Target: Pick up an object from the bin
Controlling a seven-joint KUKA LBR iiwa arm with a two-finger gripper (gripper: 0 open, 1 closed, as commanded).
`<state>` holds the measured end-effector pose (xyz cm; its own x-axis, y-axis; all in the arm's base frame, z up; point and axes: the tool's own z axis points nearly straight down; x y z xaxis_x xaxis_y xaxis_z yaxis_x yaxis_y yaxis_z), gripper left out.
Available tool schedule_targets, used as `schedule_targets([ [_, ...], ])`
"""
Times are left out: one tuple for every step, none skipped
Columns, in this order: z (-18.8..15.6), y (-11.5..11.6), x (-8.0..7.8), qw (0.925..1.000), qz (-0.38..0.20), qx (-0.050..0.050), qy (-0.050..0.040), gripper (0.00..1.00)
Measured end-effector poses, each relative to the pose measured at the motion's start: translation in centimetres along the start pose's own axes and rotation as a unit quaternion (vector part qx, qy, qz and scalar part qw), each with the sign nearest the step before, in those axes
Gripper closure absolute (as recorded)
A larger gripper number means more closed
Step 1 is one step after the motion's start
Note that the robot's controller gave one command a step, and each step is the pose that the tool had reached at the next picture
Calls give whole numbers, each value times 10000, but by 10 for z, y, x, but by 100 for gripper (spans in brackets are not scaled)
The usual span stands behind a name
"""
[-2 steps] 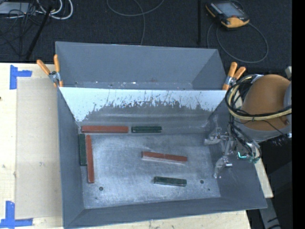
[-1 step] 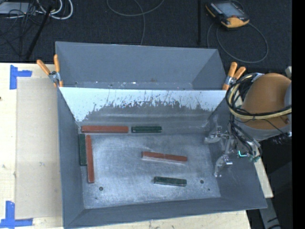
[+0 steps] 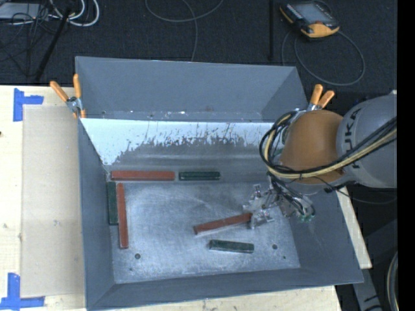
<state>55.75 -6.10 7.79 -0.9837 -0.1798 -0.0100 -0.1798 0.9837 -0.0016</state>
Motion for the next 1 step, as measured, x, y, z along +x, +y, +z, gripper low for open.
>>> schedule_targets([
  [0, 0, 0, 10000, -3, 0, 0, 100],
])
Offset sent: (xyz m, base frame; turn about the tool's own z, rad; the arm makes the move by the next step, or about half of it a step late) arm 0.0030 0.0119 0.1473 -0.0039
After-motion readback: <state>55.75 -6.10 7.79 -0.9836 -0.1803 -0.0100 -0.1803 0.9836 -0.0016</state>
